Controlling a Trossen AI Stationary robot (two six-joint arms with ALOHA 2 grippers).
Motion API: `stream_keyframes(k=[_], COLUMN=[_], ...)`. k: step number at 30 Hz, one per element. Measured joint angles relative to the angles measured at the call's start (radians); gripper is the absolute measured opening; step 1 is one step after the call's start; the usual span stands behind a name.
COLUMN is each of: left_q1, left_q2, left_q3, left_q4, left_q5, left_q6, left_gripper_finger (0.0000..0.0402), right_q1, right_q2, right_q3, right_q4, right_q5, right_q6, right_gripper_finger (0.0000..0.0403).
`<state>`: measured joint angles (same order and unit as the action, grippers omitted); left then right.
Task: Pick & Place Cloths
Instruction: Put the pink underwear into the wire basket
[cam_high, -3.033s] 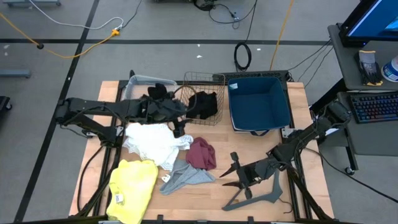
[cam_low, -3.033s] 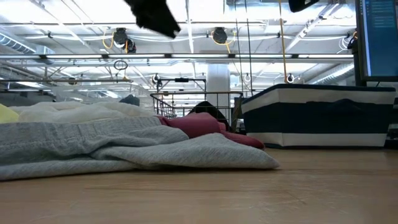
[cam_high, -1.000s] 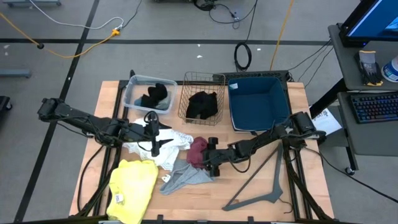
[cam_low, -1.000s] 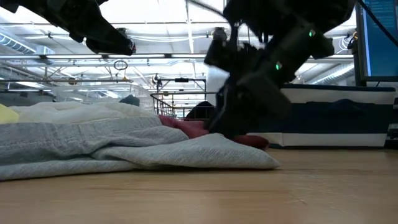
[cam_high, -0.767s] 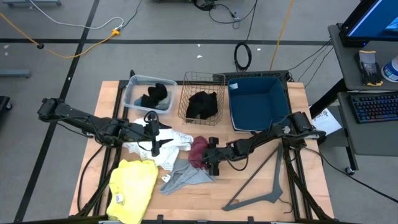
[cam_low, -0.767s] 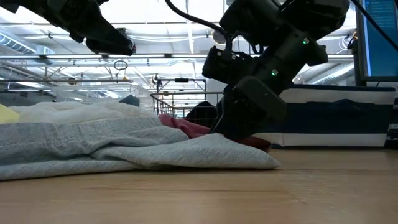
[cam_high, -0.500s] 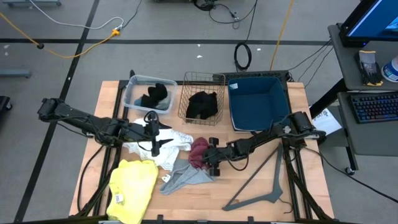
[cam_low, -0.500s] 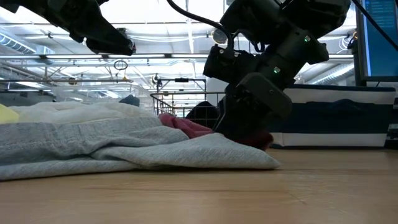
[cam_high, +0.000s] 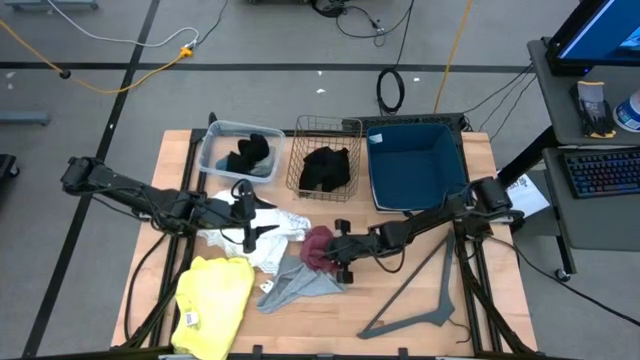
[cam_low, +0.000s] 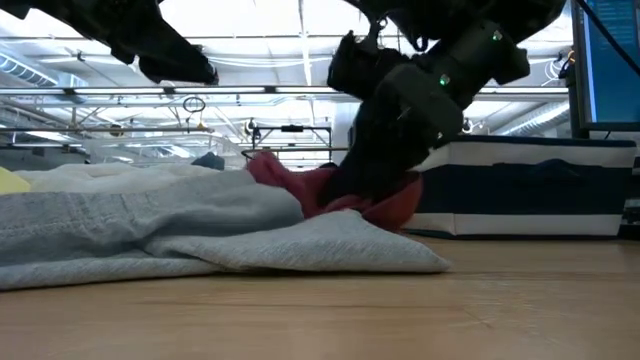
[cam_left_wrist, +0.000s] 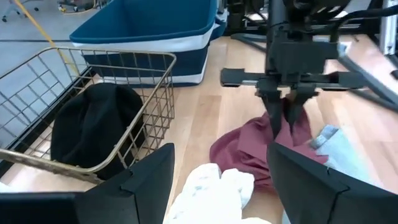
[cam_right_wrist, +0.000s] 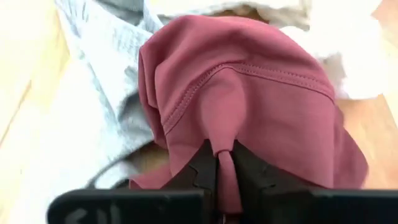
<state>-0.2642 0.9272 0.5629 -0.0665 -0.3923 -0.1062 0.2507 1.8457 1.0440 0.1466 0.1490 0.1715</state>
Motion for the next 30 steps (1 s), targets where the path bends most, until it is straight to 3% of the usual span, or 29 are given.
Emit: stream_keyframes(k=[13,18,30], left_q1=[-0.045,-0.046,-0.046], left_q2=[0.0,0.0,0.145], left_q3=[0.0,0.0,0.002], left_q4=[0.083,0.149,0.456], left_q5=[0.003,0.073,0.15], left_q6=[0.001,0.002,0.013], left_gripper_finger=[0.0255,0.0255,0.0255], right_q1=[0.031,0.048,0.059], right_q2=[-0.239,-0.322,-0.381], right_q3=[-0.001,-0.001,0.0], right_q4=[0.015,0.023,0.215], right_q5=[0.012,0.07,0.09], right_q6=[-0.085,-0.131,-0.222], right_gripper_finger=[0.0015,0.0015,0.0015])
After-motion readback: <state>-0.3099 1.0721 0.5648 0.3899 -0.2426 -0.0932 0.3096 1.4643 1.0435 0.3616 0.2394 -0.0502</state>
